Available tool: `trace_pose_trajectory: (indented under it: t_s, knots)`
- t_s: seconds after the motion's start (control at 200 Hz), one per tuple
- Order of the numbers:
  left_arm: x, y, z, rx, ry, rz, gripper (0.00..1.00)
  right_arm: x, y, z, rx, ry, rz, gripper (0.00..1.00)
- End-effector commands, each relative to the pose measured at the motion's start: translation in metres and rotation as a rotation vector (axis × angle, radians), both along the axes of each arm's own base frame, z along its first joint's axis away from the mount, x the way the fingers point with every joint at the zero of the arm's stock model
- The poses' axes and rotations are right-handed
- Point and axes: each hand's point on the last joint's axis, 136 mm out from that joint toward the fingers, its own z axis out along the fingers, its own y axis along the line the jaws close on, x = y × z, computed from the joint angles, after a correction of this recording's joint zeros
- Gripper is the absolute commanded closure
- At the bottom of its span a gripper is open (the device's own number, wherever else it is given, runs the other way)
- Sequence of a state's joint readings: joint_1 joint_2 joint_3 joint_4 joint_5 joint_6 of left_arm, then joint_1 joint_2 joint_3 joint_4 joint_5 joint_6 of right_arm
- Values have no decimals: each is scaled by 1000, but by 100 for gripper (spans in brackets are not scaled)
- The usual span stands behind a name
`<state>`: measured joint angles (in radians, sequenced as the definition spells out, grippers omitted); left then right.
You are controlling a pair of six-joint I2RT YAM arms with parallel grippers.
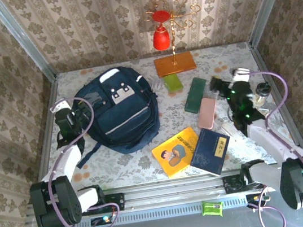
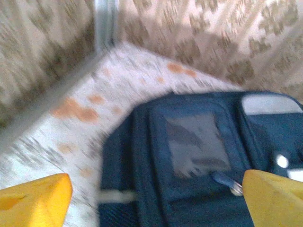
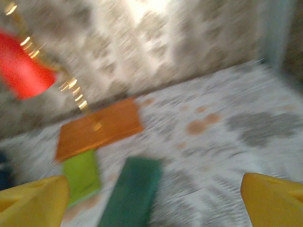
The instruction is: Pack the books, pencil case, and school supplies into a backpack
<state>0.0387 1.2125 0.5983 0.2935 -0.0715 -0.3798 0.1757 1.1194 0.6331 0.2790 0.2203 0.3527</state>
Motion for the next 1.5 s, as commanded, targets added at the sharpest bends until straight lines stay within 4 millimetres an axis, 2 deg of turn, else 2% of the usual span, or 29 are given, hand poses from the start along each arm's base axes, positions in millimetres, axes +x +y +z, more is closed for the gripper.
trace_pose_trajectory:
  t_s: [0.0,0.05,0.11,0.225,0.345,0.5,0.55,0.625,0.695,0.775,0.935,1.04,1.165,1.26,1.325,1.41,1.495]
  knots:
    - [-25,-29,-65,-233,314,-43,11,-1,98,-37,34,238,269,6]
    - [-23,-30,-72,-235,348,-48,12,5,141,-40,37,279,377,7]
    - [-21,-33,-78,-248,388,-61,13,14,187,-60,52,360,482,9]
    - [-19,-36,-90,-293,441,-60,12,29,244,-96,183,456,624,12]
    - [-17,-40,-101,-387,459,-71,10,44,275,-124,221,544,696,15]
    - [-9,-60,-105,-459,467,-140,12,53,290,-159,269,630,678,25]
    - [-7,-65,-104,-449,465,-152,12,53,290,-169,279,644,667,30]
    - [-6,-67,-104,-439,456,-156,12,50,296,-175,316,656,689,49]
    - [-1,-71,-103,-447,448,-169,13,46,300,-174,370,649,706,65]
    - [7,-77,-101,-457,443,-195,14,42,307,-166,429,629,730,73]
    - [33,-94,-96,-439,434,-256,14,32,323,-131,488,560,773,79]
    - [54,-96,-90,-422,416,-272,14,22,338,-103,525,511,810,81]
    - [81,-93,-84,-373,419,-286,14,-2,364,-82,531,490,871,78]
    - [99,-82,-78,-318,406,-265,14,-25,385,-79,519,500,923,75]
    - [110,-70,-74,-283,397,-237,14,-38,393,-79,496,512,953,70]
    - [122,-55,-69,-250,392,-207,14,-47,390,-81,428,523,969,64]
    - [128,-33,-59,-210,387,-157,13,-47,370,-78,286,517,947,53]
